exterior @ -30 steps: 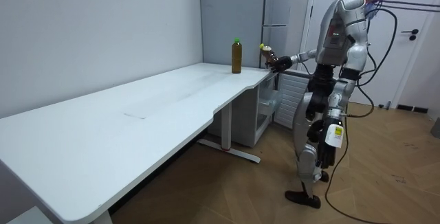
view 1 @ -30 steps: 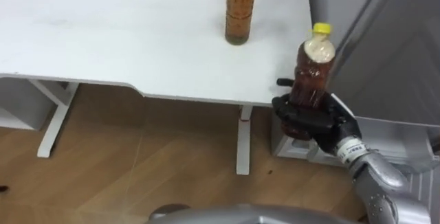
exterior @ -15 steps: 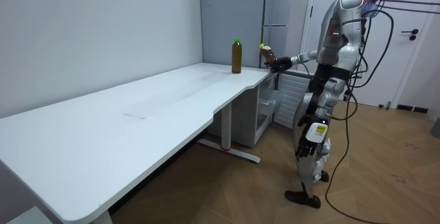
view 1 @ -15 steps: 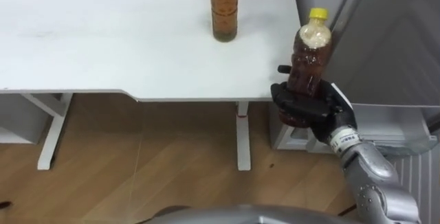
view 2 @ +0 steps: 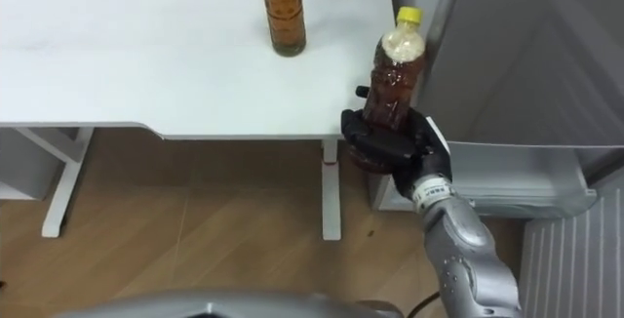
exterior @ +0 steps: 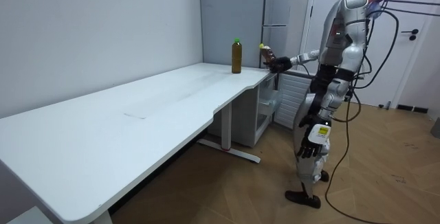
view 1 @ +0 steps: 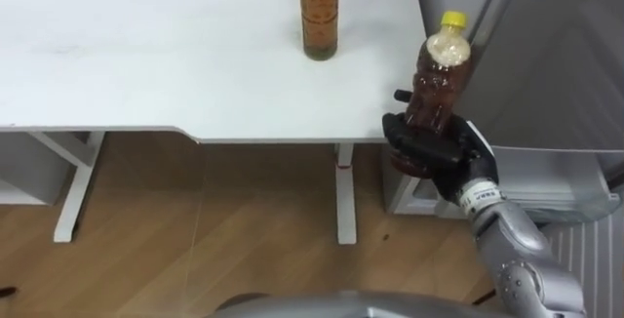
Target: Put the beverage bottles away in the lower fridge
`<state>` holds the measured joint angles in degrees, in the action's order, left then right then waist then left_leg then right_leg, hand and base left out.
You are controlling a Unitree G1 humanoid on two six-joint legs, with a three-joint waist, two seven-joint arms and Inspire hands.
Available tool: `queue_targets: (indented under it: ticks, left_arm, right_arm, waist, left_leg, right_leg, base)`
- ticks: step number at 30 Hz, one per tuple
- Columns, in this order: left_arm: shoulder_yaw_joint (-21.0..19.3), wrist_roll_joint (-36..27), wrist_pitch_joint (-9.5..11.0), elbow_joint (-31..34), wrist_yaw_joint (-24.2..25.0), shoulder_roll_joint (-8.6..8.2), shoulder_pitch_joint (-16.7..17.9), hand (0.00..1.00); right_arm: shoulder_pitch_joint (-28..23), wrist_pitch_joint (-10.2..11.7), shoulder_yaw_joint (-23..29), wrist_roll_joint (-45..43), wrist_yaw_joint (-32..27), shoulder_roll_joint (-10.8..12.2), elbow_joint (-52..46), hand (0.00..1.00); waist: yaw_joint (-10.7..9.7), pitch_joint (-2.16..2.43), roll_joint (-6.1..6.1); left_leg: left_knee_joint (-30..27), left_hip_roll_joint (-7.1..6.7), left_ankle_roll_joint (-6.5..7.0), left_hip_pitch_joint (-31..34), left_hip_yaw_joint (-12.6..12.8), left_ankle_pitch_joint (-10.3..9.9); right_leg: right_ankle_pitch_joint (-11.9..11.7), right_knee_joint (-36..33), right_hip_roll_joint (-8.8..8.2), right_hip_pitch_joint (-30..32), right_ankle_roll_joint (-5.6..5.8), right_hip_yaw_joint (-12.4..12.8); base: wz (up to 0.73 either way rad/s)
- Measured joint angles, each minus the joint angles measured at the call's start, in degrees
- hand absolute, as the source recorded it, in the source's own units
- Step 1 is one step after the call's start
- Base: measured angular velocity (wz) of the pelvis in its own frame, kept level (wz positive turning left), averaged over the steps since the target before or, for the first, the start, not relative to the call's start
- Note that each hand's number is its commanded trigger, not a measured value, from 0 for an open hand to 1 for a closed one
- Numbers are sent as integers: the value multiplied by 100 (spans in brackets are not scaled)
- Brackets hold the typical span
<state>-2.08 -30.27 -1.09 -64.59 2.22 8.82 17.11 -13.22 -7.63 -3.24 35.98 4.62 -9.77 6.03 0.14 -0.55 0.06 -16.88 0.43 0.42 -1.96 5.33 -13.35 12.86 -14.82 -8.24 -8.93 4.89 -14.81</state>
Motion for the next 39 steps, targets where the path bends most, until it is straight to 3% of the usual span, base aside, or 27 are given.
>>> queue_targets:
  ticks: [9, 17, 20, 22, 26, 28, 34, 39]
  left_arm:
    - [-119, 116, 6, 60, 77, 49, 50, 0]
    - [-115, 602, 29, -19, 70, 44, 44, 0]
    - [-114, 739, 150, -71, 68, 39, 6, 0]
    - [-121, 738, 268, -178, 68, 31, -59, 0]
    - [-115, 747, 388, -345, 76, 31, -255, 0]
    - [-108, 752, 437, -371, 85, 33, -295, 0]
    - [-109, 747, 553, -436, 110, 38, -402, 0]
    - [-97, 745, 611, -436, 167, 52, -408, 0]
  right_arm:
    - [287, -5, 1, 154, -590, -67, 195, 100]
    - [306, 0, 1, -1224, -983, -66, -90, 100]
    - [265, 64, 1, -2120, -1213, -74, -202, 100]
    - [263, 316, 1, -2779, -1325, -100, -236, 100]
    - [256, 581, 1, -4100, -1637, -105, -456, 100]
    - [197, 874, 28, -4698, -1915, -115, -701, 100]
    - [56, 1539, 243, -5009, -2731, -156, -1236, 100]
    - [45, 1571, 526, -5180, -3534, -149, -1291, 100]
  waist:
    - [-11, 50, -147]
    - [-74, 25, -105]
    - [-90, 21, -79]
    - [-119, 29, -60]
    - [-136, 22, -70]
    - [-221, 16, -80]
    - [-288, -1, -106]
    - [-298, -2, -110]
  left_leg:
    - [-251, -121, 123, 437, -175, 27]
    - [-269, -125, 135, 532, -153, 58]
    - [-264, -113, 135, 523, -97, 58]
    - [-241, -115, 137, 527, -31, 59]
    - [-195, -103, 141, 532, 97, 57]
    - [-172, -97, 148, 506, 171, 50]
    - [-50, -70, 142, 325, 365, 40]
    - [-42, -30, 124, 304, 431, 30]
  right_leg:
    - [-33, -95, -129, 288, 92, -178]
    - [-58, -92, -130, 413, 100, -169]
    - [-58, -94, -123, 433, 100, -105]
    - [-58, -110, -129, 494, 101, -25]
    - [-58, -206, -134, 613, 101, 138]
    - [-58, -198, -135, 626, 101, 205]
    - [-58, -195, -129, 606, 102, 368]
    - [-58, -197, -103, 635, 101, 383]
  base:
    - [12]
    - [-1]
    - [-7]
    - [-17]
    - [-21]
    - [-17]
    - [-18]
    - [-8]
